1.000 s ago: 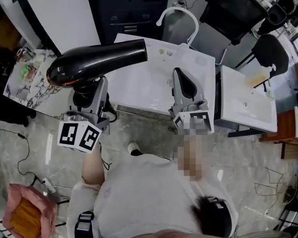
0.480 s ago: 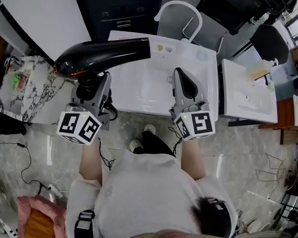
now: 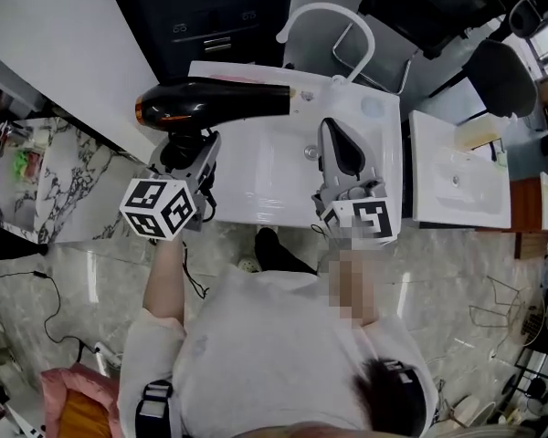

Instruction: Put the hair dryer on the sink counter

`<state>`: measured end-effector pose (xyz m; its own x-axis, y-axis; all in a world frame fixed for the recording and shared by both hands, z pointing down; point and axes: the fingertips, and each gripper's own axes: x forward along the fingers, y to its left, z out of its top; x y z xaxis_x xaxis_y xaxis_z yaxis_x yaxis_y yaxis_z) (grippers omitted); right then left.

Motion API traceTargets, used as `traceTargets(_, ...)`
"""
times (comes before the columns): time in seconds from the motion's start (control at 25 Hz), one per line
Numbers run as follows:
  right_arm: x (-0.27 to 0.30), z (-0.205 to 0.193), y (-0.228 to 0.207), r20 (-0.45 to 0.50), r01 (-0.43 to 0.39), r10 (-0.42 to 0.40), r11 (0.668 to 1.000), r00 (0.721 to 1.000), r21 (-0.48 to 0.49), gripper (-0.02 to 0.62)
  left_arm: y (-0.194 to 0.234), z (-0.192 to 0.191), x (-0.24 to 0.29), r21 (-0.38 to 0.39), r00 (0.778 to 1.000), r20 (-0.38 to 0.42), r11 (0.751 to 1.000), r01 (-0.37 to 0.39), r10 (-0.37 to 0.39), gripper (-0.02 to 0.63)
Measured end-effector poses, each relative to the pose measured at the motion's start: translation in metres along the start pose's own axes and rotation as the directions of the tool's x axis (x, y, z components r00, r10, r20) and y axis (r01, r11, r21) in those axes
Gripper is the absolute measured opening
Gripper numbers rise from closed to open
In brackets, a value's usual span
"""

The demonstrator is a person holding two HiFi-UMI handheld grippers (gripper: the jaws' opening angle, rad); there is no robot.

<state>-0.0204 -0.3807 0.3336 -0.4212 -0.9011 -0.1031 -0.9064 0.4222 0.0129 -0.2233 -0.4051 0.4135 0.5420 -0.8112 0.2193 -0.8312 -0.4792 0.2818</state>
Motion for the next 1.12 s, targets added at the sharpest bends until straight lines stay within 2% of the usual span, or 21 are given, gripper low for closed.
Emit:
traceTargets(0.24, 0.030, -0.012, -0.028, -0.020, 0.002, -0.002, 1.000, 1.000, 0.025, 0.011, 0.023, -0.028, 0.056, -0.062, 0.993, -0.113, 0.998, 0.011, -0.018, 0.243)
traceTargets(0.36, 0.042, -0.021, -0.039, -0.037, 0.005, -0.004, 0.999, 0.999, 0.036, 0.011, 0.034, -0.041, 0.079, -0.043, 0.984, -0.177, 0.999, -0.001, -0.006, 0.242)
traceTargets(0.48, 0.054, -0.030, -0.049, -0.054, 0.008, -0.005, 0.999, 0.999, 0.049, 0.011, 0.041, -0.058, 0.101, -0.037, 0.970, -0.242, 0.999, 0.001, -0.009, 0.243)
traceTargets(0.68, 0.068, -0.045, -0.064, -0.084, 0.010, -0.005, 0.998, 0.996, 0.065, 0.011, 0.051, -0.089, 0.133, -0.089, 0.947, -0.321, 0.996, -0.009, -0.020, 0.243)
traceTargets(1.12, 0.096, -0.073, -0.083, -0.144, -0.007, 0.017, 0.998, 0.989, 0.070, 0.011, 0.084, -0.143, 0.180, -0.121, 0.889, -0.458, 0.989, -0.079, 0.015, 0.242)
